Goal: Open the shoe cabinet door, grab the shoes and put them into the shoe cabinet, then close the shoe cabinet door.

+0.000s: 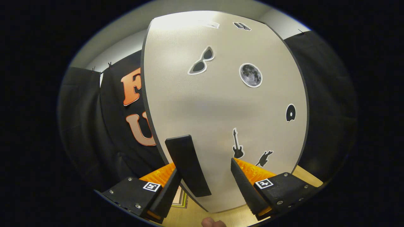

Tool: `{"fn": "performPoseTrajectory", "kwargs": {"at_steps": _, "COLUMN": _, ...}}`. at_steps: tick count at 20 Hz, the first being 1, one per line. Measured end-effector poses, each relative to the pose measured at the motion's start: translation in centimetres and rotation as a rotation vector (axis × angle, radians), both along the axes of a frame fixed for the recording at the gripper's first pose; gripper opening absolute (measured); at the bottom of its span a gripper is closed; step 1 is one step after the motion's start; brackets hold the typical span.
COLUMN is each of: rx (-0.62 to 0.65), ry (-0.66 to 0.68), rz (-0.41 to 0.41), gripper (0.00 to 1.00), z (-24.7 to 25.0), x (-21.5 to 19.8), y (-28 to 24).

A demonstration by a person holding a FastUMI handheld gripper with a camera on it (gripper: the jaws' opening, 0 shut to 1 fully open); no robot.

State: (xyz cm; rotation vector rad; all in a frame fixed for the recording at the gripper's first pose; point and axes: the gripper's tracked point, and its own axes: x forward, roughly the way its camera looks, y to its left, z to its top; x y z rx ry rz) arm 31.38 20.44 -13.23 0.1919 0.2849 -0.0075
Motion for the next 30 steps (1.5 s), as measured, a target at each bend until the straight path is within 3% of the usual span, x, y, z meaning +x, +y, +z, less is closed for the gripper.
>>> {"fn": "performPoseTrajectory", "kwargs": {"at_steps": 5, "rx": 0.004, "ry": 0.014, "rz": -0.015, "gripper": 0.93, "z": -0.2, "x": 0.2, "y": 0.0}}
{"fn": "performPoseTrajectory", "kwargs": {"at_steps": 12, "rx": 0.037, "ry": -0.020, "rz": 0.037, "gripper": 0.94, "z": 1.8, "x": -0.8, "y": -0.1}}
{"fn": "performPoseTrajectory", "kwargs": {"at_steps": 19, "rx": 0.056, "ry": -0.099, "rz": 0.145, "gripper": 0.94, "z": 6.7, "x": -10.8, "y": -4.9}}
{"fn": "performPoseTrajectory", "kwargs": {"at_steps": 26, "rx": -0.109, "ry": -0.154, "rz": 0.122, "gripper": 0.94, "z": 9.4, "x": -20.2, "y": -13.3}}
{"fn": "performPoseTrajectory", "kwargs": {"at_steps": 30, "rx": -0.127, "ry": -0.162, "rz": 0.114, "gripper": 0.94, "z": 10.2, "x": -24.4, "y": -15.1}}
